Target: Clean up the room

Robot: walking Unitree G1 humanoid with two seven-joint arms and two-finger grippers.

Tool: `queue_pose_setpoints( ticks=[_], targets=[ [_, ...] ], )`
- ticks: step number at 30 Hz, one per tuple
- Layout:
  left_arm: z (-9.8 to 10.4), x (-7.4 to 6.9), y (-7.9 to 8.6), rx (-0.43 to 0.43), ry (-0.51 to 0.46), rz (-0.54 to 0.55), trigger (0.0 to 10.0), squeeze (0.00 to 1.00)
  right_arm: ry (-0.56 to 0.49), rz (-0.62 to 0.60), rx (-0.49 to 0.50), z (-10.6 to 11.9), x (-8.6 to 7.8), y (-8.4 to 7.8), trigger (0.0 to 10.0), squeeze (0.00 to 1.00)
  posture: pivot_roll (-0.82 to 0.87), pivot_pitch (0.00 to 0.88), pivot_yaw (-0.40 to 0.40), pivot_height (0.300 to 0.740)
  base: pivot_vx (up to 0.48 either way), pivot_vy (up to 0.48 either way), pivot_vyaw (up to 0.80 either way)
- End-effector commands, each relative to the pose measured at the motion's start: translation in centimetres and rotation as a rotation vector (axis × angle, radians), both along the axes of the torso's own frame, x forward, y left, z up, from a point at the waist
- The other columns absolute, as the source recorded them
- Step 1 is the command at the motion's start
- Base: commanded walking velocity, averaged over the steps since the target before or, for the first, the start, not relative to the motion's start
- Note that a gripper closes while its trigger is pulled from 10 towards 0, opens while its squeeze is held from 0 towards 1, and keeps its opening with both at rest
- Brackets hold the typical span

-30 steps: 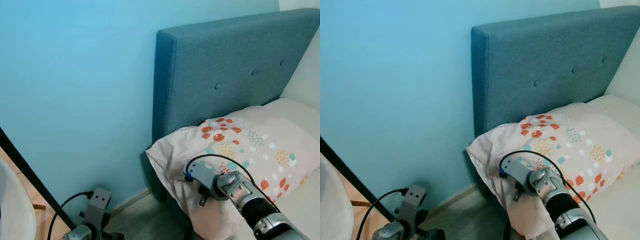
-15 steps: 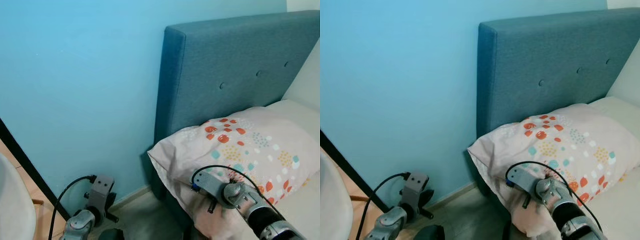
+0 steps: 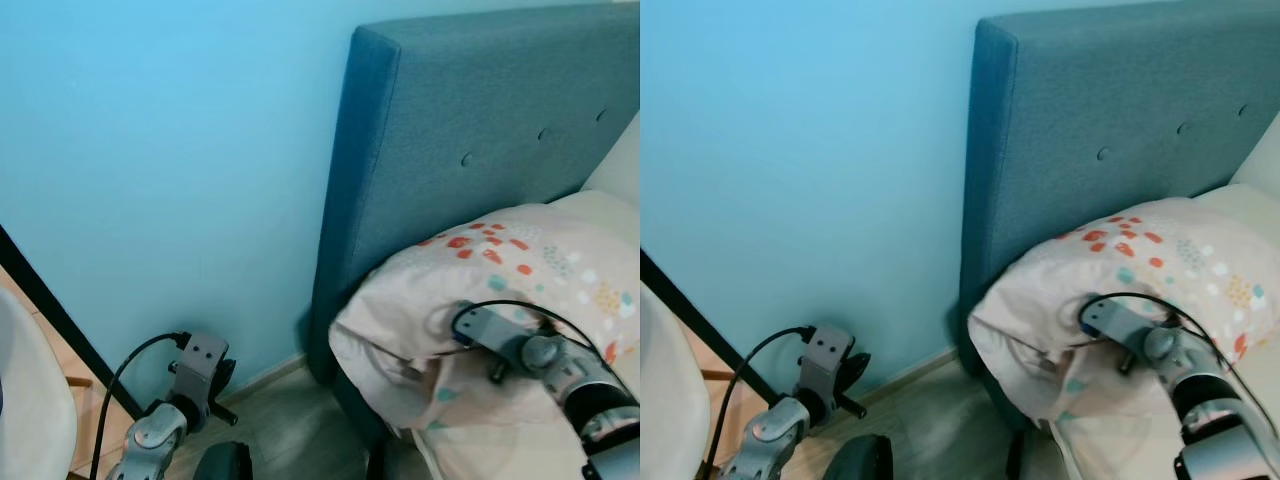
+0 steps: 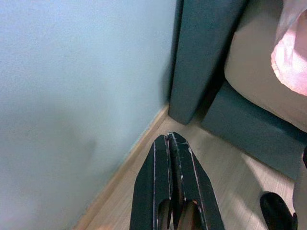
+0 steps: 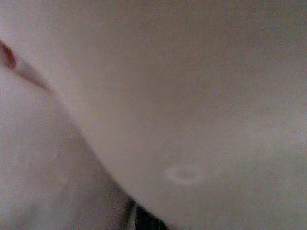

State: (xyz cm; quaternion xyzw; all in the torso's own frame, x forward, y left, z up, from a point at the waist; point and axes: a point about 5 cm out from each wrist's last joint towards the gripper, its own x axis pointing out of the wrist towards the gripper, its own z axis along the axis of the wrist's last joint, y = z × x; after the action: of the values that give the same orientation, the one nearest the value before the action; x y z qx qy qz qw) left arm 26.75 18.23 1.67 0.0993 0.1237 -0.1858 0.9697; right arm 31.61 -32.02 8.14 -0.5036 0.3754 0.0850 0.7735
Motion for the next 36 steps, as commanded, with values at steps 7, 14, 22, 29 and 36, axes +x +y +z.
queue_pose_setpoints(
  ticks=[7, 14, 22, 29, 36],
  targets=[
    [0.0, -0.3, -0.1, 0.009, 0.010, -0.012, 10.0, 0.00, -0.112, -0.149, -0.105, 2.5, -1.2, -4.7, 10.0, 0.00, 0.02, 0.169, -0.113, 0.590, 0.000, 0.000, 0.00],
    [0.6, 0.4, -0.3, 0.019, -0.008, -0.002, 10.0, 0.00, -0.063, -0.066, 0.332, -0.1, 0.4, 1.4, 10.0, 0.00, 0.02, 0.149, -0.109, 0.590, 0.000, 0.000, 0.00],
    [1.2, 1.3, -0.2, 0.038, -0.029, 0.026, 10.0, 0.00, 0.140, 0.169, 0.794, -2.3, -0.2, 9.2, 10.0, 0.00, 0.00, 0.125, -0.106, 0.590, 0.000, 0.000, 0.00],
    [1.5, 2.0, -0.6, 0.048, -0.041, 0.030, 10.0, 0.00, 0.247, 0.263, 1.053, -1.8, -1.4, 12.4, 10.0, 0.00, 0.00, 0.102, -0.107, 0.590, 0.000, 0.000, 0.00],
    [1.5, 2.3, -1.0, 0.057, -0.032, 0.016, 10.0, 0.00, 0.387, 0.383, 1.118, -0.2, -3.5, 11.7, 10.0, 0.00, -0.01, 0.082, -0.105, 0.590, 0.000, 0.000, 0.00]
  ],
)
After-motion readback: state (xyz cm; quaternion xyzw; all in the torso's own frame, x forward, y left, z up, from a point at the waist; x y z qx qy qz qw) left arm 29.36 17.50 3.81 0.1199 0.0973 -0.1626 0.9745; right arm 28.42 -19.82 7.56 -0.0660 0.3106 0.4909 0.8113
